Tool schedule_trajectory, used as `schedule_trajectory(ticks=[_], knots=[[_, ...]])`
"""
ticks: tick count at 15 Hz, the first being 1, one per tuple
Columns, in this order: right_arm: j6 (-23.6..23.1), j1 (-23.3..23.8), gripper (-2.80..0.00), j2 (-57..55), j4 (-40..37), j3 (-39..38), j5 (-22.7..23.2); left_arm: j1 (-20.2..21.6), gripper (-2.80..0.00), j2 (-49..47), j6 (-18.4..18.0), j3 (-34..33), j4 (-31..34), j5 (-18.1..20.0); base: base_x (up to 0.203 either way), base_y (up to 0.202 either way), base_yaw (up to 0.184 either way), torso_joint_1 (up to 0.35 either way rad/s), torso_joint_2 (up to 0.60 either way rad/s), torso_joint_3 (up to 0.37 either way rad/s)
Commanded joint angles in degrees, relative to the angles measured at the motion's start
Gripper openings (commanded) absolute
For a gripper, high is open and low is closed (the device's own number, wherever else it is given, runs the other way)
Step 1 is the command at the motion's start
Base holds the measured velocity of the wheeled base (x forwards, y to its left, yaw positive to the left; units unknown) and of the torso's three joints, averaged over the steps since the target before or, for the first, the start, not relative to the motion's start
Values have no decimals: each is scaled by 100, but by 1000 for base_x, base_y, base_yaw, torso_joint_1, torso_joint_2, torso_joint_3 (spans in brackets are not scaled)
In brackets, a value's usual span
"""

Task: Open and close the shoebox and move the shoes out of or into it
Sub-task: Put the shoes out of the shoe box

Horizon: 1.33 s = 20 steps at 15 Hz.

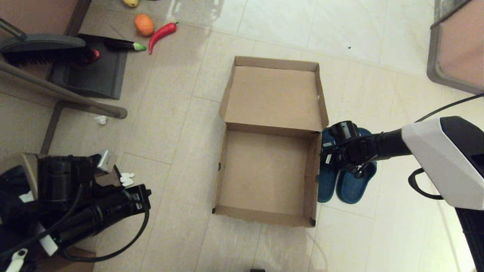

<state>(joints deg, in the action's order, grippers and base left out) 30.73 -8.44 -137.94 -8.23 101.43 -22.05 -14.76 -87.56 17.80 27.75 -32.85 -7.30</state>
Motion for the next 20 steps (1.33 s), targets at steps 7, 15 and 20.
schedule_trajectory(ticks=[7, 15, 20], knots=[[136, 112, -280, -183, -196, 635, -239, -9, -280, -16, 13, -147, -37, 10, 0, 0, 0, 0, 0, 0], [82, 228, -280, 206, -346, 474, -239, -62, -280, 12, 22, -208, -46, 28, 0, 0, 0, 0, 0, 0], [64, 202, 0, 197, -346, 395, -221, -35, -280, 133, 31, -331, -46, 10, 0, 0, 0, 0, 0, 0]])
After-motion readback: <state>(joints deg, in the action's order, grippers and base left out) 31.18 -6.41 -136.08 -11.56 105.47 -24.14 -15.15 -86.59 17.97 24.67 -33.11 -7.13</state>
